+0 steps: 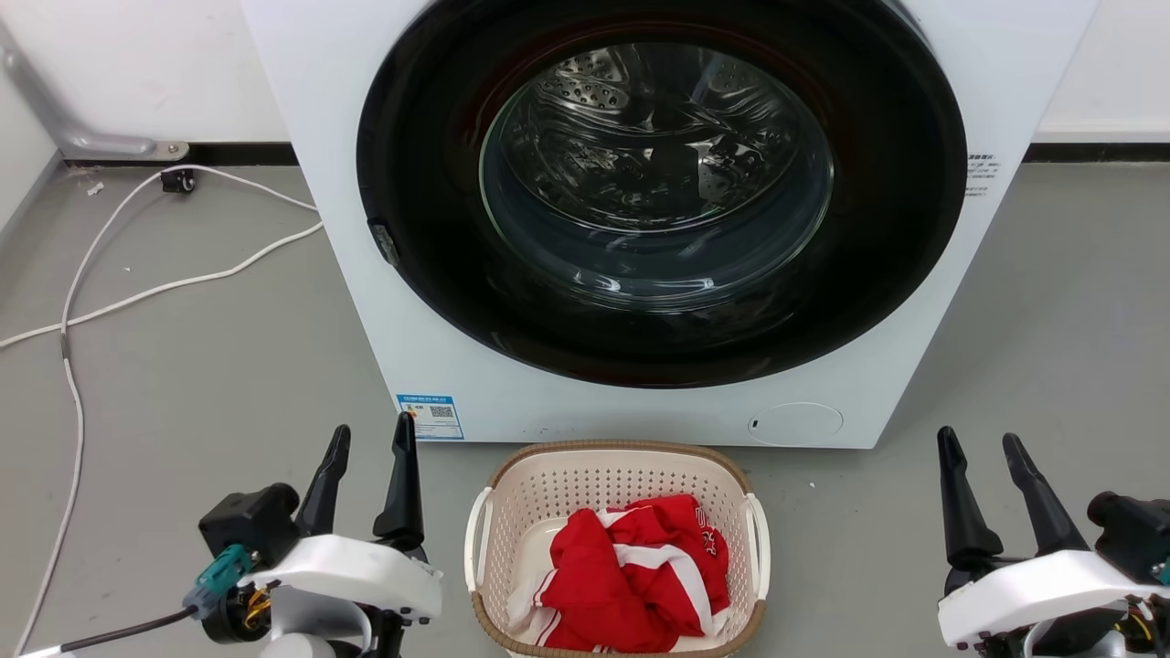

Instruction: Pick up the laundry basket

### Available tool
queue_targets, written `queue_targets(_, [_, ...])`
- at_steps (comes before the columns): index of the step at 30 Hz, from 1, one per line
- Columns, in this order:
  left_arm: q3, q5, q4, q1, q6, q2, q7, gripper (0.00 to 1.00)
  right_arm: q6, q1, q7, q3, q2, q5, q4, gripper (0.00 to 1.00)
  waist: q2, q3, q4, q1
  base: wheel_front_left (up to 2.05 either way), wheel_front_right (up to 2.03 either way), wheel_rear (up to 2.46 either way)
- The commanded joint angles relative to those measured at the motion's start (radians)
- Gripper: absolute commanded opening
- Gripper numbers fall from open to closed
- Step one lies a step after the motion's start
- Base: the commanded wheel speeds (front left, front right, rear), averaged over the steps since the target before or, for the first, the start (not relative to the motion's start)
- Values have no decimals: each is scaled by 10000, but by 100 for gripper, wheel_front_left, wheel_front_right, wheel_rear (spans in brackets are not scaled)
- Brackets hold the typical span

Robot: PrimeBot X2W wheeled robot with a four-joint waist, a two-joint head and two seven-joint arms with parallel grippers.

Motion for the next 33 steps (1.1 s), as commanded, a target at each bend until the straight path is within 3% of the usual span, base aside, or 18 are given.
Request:
queue_targets(1, [-23,221,-60,-210,56,96,-82,100,0,2,-56,-13,11,-224,-164,100,0,2,-5,0,0,0,0])
queue_targets(33, [-598,2956,380,-416,442,337,-777,100,-1,206,-448,-142,30,-3100,-226,100,0,65,-29,0,0,0,0])
